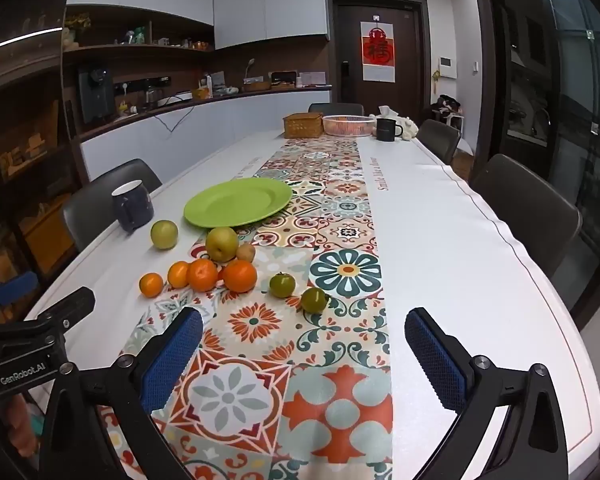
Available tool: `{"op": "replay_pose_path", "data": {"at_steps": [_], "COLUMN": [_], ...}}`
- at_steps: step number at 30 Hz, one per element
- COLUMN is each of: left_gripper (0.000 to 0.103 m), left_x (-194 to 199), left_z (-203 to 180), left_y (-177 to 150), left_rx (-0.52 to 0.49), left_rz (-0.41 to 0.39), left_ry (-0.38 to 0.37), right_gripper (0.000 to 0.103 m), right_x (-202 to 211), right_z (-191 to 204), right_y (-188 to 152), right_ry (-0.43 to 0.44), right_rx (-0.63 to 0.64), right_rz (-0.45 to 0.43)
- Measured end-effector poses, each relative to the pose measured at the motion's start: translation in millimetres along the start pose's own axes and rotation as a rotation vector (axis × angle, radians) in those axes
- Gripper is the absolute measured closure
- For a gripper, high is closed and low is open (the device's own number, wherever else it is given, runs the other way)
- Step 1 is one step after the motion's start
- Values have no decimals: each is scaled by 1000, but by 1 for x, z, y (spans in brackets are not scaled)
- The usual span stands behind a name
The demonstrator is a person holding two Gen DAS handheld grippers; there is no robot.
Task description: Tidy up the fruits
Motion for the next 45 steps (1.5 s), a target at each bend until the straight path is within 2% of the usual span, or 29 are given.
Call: {"op": "replay_pose_path", "data": {"at_steps": [13, 18, 45], "left_gripper": [0, 0, 0], "left_x": [3, 5, 5], "left_z": [-10, 1, 1], "left_y": [1, 0, -1], "left_rx": [-7, 18, 20], "left_rz": [-18, -17, -22], "left_ry": [-3, -6, -12], "right_gripper": [1, 1, 1], "right_x": [0, 0, -1], "right_z": [2, 2, 4], "right_y": [-1, -1, -1], "right_ry": [0, 1, 2], "right_rx": [0, -1, 2], "right_rz": [4, 4, 1]}}
Point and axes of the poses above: each gripper's, at about its wrist camera, not at the fingertips, and x roughly against the way its jaws point, z to its left, y to its top, the point moved 7 cm from there along -x, roughly the way its jaws point, and after that the axes turned 12 degrees about z, right-handed, at the moved point
